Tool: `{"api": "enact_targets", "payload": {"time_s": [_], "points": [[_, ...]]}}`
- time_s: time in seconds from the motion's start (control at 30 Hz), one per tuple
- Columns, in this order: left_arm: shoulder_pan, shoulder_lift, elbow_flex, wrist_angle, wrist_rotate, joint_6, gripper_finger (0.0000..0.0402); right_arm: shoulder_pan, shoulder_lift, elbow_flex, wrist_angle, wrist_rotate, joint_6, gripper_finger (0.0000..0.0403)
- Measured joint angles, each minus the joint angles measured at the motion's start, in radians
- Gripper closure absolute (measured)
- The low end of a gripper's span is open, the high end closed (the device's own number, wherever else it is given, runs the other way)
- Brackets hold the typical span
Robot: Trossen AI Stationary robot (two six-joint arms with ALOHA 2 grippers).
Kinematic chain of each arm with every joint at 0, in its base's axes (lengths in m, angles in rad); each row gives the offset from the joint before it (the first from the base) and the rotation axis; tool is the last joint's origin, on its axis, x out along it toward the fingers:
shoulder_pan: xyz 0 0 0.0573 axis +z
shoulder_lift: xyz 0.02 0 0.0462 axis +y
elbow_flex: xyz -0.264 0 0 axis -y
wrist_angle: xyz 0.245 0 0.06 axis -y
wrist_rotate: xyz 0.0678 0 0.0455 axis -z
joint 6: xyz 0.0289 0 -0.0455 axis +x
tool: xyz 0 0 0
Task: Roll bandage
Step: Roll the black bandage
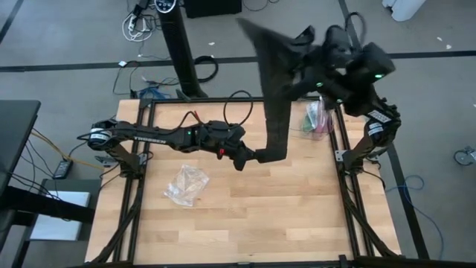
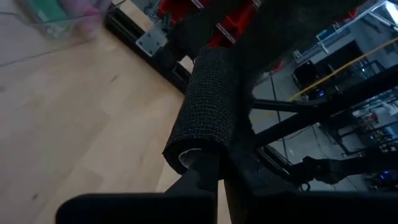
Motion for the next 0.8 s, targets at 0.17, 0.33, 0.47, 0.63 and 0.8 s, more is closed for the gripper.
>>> {"api": "enact_targets", "payload": {"time_s": [0.17,0.33,0.47,0.63,0.8], "points": [[0.001,-0.01,0.0,-0.009,0.001,0.024,0.0389,-0.034,0.047,-0.001,-0.119,-0.006,0.015,0.0403],[0.001,-0.068,0.0,-0.109,-0.046,0.094,0.0389,-0.037,0.071,-0.001,-0.103,-0.018,0.017,0.0403],[0.004,-0.118,0.0,-0.187,-0.079,0.168,0.0389,-0.035,0.072,0.0,-0.032,-0.029,0.017,0.0403],[0.017,-0.121,0.0,-0.218,-0.079,0.187,0.0389,-0.018,0.074,0.0,0.068,-0.09,0.024,0.0403],[0.048,-0.141,0.0,-0.222,-0.073,0.212,0.0389,0.007,0.093,-0.001,-0.015,-0.157,0.017,0.0403]]}}
